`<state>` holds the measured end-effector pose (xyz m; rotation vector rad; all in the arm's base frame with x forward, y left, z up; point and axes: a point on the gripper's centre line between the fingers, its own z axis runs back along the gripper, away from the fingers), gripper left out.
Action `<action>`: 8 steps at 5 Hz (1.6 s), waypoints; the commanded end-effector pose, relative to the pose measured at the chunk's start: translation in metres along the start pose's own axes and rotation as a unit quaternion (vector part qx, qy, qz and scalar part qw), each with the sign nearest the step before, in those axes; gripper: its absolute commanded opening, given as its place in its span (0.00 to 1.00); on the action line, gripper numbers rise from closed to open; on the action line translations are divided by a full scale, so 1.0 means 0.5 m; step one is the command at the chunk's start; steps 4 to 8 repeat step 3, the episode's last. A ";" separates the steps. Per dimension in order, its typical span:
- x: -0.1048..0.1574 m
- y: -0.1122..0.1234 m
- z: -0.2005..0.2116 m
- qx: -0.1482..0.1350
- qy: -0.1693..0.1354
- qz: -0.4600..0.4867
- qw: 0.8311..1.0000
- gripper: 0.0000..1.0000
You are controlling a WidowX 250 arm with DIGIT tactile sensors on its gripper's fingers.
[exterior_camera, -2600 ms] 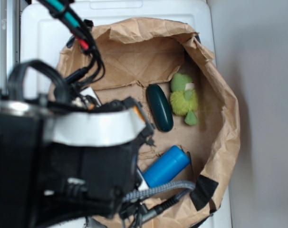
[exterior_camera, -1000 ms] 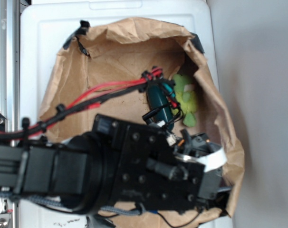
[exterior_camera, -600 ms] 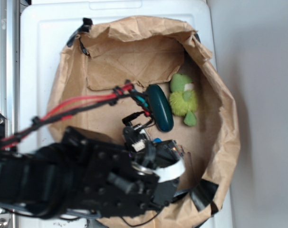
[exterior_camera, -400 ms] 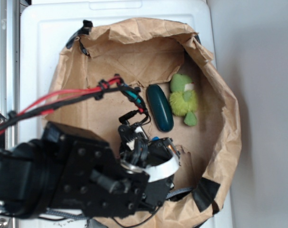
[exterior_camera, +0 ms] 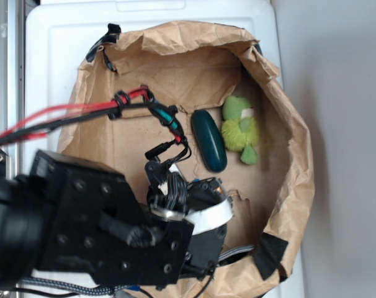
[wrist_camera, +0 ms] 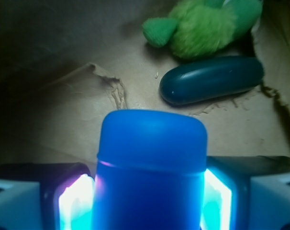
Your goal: Grab the blue bottle.
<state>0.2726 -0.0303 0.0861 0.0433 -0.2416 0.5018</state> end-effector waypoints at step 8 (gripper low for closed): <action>0.042 0.085 0.214 0.054 -0.095 -0.017 0.994 0.00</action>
